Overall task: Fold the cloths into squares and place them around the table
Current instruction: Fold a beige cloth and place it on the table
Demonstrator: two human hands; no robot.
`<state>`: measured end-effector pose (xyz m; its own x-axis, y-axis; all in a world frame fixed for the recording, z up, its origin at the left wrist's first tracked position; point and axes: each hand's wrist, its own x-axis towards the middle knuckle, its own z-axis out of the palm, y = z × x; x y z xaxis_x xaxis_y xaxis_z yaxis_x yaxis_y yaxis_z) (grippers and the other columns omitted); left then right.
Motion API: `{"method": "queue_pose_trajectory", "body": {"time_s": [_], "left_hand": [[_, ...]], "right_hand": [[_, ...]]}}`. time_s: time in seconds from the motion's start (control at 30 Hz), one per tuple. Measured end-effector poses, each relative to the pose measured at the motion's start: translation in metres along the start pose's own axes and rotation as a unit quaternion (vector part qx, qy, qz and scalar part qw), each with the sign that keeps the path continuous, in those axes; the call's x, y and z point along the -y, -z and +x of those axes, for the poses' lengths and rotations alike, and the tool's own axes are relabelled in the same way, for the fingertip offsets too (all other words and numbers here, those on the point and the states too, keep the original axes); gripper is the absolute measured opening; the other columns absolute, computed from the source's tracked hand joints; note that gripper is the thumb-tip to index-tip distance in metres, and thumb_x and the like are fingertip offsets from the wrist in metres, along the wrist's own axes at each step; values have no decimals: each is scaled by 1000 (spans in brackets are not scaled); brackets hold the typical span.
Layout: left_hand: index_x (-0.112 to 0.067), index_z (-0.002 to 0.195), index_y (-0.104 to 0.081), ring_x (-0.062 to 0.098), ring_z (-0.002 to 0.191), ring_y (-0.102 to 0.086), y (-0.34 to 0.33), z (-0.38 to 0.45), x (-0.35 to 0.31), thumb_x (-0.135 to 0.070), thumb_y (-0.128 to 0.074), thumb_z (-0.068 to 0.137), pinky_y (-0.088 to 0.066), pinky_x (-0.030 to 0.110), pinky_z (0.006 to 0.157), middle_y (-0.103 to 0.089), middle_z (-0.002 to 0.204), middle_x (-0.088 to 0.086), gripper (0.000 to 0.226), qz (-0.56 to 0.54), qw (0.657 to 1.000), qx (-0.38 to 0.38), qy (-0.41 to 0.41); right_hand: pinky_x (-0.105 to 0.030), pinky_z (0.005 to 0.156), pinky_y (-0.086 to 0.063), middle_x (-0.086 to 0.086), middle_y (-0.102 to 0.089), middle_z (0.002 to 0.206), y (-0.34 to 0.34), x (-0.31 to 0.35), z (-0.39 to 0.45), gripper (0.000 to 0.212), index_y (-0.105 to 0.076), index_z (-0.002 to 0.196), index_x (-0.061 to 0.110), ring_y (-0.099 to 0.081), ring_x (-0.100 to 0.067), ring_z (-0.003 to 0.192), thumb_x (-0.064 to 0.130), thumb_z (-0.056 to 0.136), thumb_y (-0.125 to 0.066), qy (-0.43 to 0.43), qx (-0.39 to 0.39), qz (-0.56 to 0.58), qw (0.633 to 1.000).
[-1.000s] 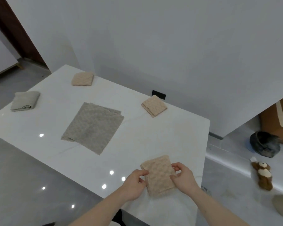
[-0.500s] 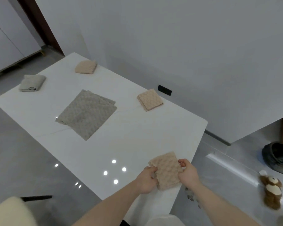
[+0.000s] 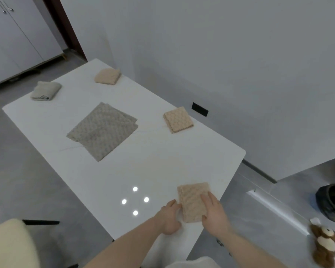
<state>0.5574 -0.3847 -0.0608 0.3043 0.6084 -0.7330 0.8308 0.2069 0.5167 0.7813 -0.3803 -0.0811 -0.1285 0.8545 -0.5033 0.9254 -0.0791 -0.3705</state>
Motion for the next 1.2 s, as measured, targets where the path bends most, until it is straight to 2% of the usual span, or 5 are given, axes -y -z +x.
{"method": "queue_pose_trajectory", "body": {"time_s": [0.13,0.37,0.7,0.9,1.2], "left_hand": [[-23,163,-17,36,155,-15,-3,-7,23,-30,-56,96,-24,40,124,0,172,4,78,33,999,-18,39],[-22,162,-21,33,155,-13,5,-30,73,-30,-54,96,-29,37,121,-2,171,2,74,51,994,-29,90],[-23,160,-27,30,154,-15,20,-50,122,-26,-51,94,-32,37,119,-8,169,-4,70,53,995,-34,79],[-23,157,-35,25,154,-20,35,-54,147,-24,-53,96,-26,27,117,-18,168,-3,64,38,998,-7,44],[-16,153,-41,28,150,-31,105,-92,255,-23,-49,93,-29,31,119,-35,157,2,61,81,996,5,32]], "right_hand": [[-40,127,-11,-2,12,168,-17,21,-1,83,-14,160,31,4,-30,155,18,88,-53,59,35,-80,994],[-48,127,-5,2,27,165,-32,41,12,93,6,161,33,23,-29,152,19,89,-51,0,150,-76,986],[-45,127,-5,1,18,167,-29,53,15,89,2,161,31,14,-31,154,24,90,-50,-44,150,-48,987],[-37,120,-29,-1,-15,166,-48,99,-6,69,-28,155,27,-17,-25,152,28,90,-51,-57,0,-6,998],[-37,120,-28,-2,-8,166,-115,220,-33,72,-20,158,25,-17,-27,151,27,94,-53,-106,28,74,991]]}}
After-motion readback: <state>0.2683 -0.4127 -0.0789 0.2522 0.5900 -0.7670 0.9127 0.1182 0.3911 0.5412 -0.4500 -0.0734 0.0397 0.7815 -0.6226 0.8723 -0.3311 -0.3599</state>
